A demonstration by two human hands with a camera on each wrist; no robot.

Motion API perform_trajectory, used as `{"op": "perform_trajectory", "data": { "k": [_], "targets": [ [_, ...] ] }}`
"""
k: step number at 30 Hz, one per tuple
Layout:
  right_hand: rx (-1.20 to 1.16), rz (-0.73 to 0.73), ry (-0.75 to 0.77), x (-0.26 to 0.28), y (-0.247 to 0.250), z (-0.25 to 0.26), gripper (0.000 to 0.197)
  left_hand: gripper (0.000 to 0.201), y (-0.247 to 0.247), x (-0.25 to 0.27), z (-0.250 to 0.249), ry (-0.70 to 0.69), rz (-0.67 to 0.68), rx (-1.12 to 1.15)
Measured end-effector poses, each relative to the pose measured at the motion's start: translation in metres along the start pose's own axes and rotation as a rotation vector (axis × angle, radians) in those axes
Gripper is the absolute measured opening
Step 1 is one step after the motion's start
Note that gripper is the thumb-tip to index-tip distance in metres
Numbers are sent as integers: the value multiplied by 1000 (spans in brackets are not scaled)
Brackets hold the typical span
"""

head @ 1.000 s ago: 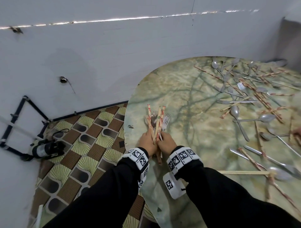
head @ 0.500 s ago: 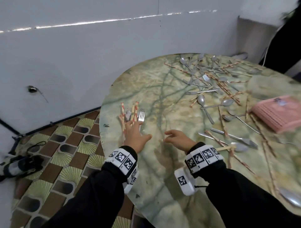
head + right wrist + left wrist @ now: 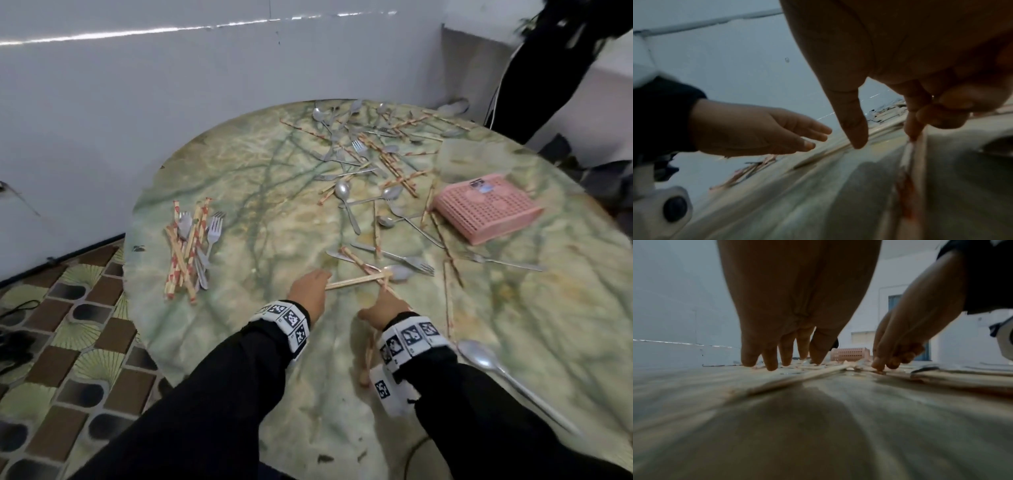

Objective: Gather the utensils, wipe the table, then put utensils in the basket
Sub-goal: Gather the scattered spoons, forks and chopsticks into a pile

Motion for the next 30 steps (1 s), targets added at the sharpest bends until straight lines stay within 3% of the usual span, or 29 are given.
{"op": "perform_trajectory", "data": {
  "k": [3,7,10,12,14,17,20,25,27,30],
  "targets": [
    [105,-43,20,5,6,2,41,48,-14,1,-7,22,8,-131],
    [83,-91,78,6,8,7,57,37,-22,9,-12,41,-46,-207],
    [-18,-49,93,4,11,5,53,33,-26,19,-11,128,-40,-156],
    [-147,-25,57,1,14,-2,38,29,-23,24,-10,185,-59,-101],
    [-274,-33,75,3,26,-4,10,28,-11,27,-13,199,-138,-15],
    [-619,-34,82,13,51,-13,23,26,10,37,-32,152,-255,187],
    [-905,50,77,37,70,-22,17,23,16,50,-61,96,-274,362],
    [-1075,28,82,63,90,-55,23,22,-15,70,-92,161,-178,546],
    [-1097,-36,88,66,98,-71,26,15,-32,79,-99,193,-134,548],
    [-1108,-141,77,65,108,-96,27,20,-61,89,-104,226,-46,451]
  ]
}}
Point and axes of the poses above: each hand's wrist, its own x-axis away from the middle knuckle, its own y-axis out of the back of the hand, z = x × y, the point moved 9 cm from there along -x, towards the middle knuckle, and after that the axes turned 7 degrees about -z, right-handed, at the moved point
